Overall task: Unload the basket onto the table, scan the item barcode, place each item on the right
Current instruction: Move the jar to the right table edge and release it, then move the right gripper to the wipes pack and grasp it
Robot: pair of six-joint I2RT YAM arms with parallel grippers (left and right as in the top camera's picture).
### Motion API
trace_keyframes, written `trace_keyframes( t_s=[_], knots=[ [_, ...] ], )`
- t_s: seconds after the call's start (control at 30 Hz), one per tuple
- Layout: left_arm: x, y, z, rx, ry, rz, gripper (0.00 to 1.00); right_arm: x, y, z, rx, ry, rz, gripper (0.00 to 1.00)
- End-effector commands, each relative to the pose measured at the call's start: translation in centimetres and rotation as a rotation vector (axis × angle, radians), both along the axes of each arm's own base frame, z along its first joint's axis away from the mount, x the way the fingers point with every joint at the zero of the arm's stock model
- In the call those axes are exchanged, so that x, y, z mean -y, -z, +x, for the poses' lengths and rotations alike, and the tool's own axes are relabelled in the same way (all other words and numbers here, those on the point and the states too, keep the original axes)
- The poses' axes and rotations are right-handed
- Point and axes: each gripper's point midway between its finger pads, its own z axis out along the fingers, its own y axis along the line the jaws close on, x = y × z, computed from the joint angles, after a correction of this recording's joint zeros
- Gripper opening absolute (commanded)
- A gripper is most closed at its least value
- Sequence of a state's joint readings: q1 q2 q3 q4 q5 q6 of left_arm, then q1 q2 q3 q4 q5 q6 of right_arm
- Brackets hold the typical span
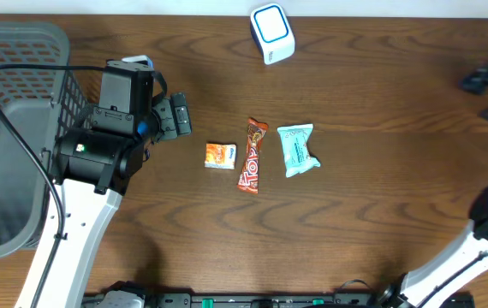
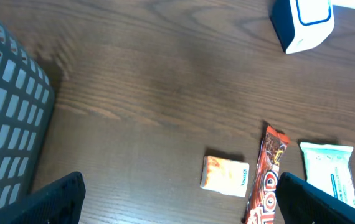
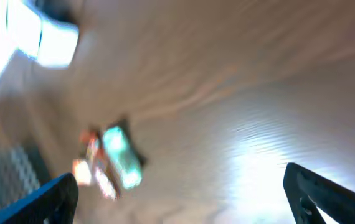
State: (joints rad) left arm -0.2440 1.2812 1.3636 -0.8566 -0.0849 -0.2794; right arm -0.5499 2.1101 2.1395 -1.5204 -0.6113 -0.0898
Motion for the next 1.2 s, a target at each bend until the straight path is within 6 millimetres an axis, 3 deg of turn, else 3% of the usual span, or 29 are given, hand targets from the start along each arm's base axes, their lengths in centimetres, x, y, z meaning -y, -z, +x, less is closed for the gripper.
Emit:
trace_keyframes(
  t_s=[0.0,0.03,0.1,0.13,0.17,0.2,0.3,0.4,0.5,0.67,0.77,0.9,1.07,1.17],
  knots=[
    [-0.3,-0.1,0.1,0.004,0.003,0.018,0.98,-7.5,2.6,1.0,-0.009,-0.214,0.062,0.99],
    [-0.3,-0.1,0.1,0.003,0.003,0.018,0.98,-11.0,4.5,1.2,-0.017,-0.309,0.064,0.99],
    [-0.3,-0.1,0.1,0.004,0.003,0.018,0.98,-14.6,6.7,1.4,-0.013,-0.401,0.056,0.99],
    [-0.3,-0.1,0.1,0.003,0.003,0.018,0.98,-16.3,7.7,1.5,-0.007,-0.443,0.053,0.93],
    [-0.3,-0.1,0.1,0.004,0.003,0.018,0.98,-19.1,8.8,1.3,-0.002,-0.502,0.051,0.7],
    [-0.3,-0.1,0.1,0.003,0.003,0.018,0.98,-20.5,9.0,1.1,-0.003,-0.536,0.051,0.56],
    [-0.3,-0.1,0.1,0.004,0.003,0.018,0.98,-24.3,8.8,0.7,0.007,-0.617,0.047,0.25],
    [-0.3,-0.1,0.1,0.004,0.003,0.018,0.98,-27.2,8.9,0.0,-0.011,-0.659,0.034,0.07],
    [-0.3,-0.1,0.1,0.003,0.003,0.018,0.98,-27.5,10.5,-0.5,-0.089,-0.647,-0.126,0.01],
    [-0.3,-0.1,0.1,0.004,0.003,0.018,0.98,-27.4,12.2,-1.1,-0.156,-0.638,-0.372,0.01],
    [-0.3,-0.1,0.1,0.003,0.003,0.018,0.98,-28.6,12.7,-1.5,-0.151,-0.678,-0.416,0.03],
    [-0.3,-0.1,0.1,0.004,0.003,0.018,0.98,-28.6,14.3,-2.2,-0.189,-0.661,-0.475,0.04],
    [-0.3,-0.1,0.1,0.003,0.003,0.018,0.98,-27.9,18.3,-5.2,-0.294,-0.611,-0.484,0.01],
    [-0.3,-0.1,0.1,0.004,0.003,0.018,0.98,-27.5,19.5,-6.7,-0.339,-0.617,-0.481,0.01]
  ],
)
